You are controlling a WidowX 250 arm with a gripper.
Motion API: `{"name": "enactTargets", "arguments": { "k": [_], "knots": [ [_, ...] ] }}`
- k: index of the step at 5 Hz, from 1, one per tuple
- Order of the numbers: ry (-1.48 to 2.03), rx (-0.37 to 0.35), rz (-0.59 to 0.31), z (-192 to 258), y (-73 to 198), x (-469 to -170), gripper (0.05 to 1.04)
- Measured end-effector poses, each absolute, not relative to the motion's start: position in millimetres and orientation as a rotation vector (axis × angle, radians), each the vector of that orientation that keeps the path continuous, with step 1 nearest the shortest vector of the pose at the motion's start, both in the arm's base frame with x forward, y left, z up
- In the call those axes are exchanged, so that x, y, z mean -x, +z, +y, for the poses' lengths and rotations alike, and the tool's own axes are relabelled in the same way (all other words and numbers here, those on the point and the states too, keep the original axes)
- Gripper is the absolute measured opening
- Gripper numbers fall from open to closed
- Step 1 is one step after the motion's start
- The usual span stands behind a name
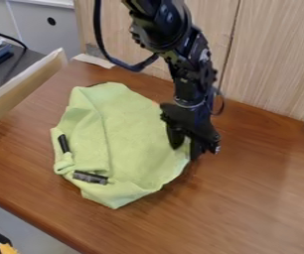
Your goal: Unfold the cloth from the bottom left to top right
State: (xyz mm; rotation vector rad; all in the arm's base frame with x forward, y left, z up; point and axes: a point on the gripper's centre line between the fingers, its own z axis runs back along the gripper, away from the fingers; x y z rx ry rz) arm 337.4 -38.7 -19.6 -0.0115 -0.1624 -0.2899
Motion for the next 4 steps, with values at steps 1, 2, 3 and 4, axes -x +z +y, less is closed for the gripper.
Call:
{"name": "enactTargets", "arguments": {
  "k": [1, 2, 3, 4],
  "knots": [
    [-0.282, 0.01, -0.184, -35, -11, -335, 0.992],
    [-0.309, -0.001, -0.21, -34, 5, -333, 1.003],
    [-0.341, -0.014, -0.248, -32, 26, -329, 0.999],
    [-0.363, -0.016, -0.305, -32, 52, -322, 0.999]
  ]
}}
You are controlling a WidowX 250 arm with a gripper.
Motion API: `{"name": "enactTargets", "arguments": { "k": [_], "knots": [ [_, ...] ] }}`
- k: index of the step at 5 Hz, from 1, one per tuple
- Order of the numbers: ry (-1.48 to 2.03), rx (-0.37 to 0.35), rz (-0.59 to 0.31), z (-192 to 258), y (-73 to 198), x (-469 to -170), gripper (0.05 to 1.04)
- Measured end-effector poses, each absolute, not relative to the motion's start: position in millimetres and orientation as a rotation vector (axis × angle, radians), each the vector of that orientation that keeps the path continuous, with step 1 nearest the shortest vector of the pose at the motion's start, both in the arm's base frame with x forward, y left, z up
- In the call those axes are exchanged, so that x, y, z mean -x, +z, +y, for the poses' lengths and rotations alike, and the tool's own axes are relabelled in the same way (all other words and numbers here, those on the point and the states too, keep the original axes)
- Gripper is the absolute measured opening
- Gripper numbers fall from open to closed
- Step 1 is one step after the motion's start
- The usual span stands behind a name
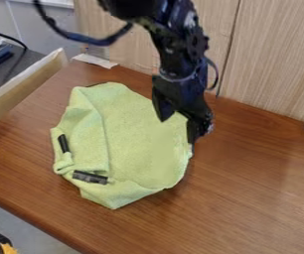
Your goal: Unfold the cloth from the bottom left to top right
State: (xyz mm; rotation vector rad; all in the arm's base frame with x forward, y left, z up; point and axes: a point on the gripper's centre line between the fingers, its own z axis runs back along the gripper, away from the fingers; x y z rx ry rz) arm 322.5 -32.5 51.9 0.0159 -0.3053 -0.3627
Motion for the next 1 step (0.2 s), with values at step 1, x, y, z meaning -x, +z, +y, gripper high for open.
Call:
{"name": "enactTargets", "arguments": {
  "k": [1],
  "knots": [
    [-0.388, -0.018, -0.327, -23.2, 68.1, -312.9, 0.999]
  ]
}}
